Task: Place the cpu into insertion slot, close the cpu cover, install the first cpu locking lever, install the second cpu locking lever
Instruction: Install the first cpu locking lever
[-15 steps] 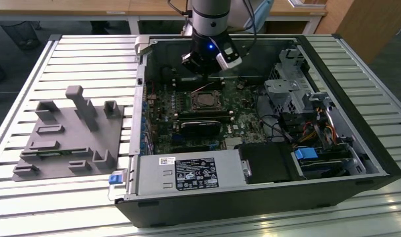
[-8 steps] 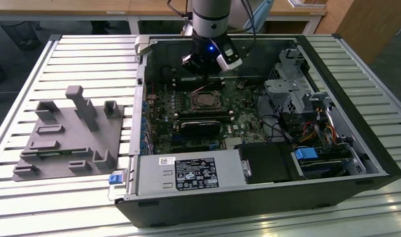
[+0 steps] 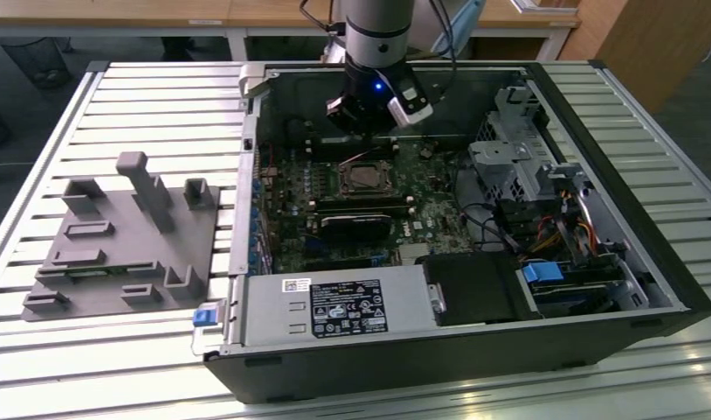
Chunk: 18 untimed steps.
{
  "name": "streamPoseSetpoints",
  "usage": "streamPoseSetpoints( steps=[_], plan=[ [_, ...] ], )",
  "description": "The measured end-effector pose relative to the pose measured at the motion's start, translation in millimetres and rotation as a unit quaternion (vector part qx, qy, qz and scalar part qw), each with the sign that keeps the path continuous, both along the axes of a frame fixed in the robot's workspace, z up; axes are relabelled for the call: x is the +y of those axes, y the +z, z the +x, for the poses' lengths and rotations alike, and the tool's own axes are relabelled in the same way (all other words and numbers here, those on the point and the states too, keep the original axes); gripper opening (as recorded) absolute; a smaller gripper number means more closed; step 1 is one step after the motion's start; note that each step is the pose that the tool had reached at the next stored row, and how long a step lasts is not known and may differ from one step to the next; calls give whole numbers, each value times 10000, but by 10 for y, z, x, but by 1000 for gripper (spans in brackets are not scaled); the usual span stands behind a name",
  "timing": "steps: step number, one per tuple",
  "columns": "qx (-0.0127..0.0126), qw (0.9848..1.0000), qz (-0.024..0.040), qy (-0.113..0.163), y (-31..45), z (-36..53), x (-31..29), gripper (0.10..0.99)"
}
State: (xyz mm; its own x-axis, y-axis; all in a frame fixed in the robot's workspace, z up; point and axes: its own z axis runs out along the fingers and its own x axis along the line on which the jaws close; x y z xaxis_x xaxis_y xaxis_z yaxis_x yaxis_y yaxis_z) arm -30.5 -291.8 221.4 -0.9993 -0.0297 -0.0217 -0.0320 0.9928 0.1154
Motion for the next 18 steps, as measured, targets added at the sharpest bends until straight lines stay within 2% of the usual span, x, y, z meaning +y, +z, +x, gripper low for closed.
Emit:
streamPoseSetpoints(
  steps=[11, 18],
  plan=[
    [0, 10000, 0, 0, -62, 82, 1, 106],
    [0, 10000, -7, 0, -133, 94, 1, 106]
  ],
)
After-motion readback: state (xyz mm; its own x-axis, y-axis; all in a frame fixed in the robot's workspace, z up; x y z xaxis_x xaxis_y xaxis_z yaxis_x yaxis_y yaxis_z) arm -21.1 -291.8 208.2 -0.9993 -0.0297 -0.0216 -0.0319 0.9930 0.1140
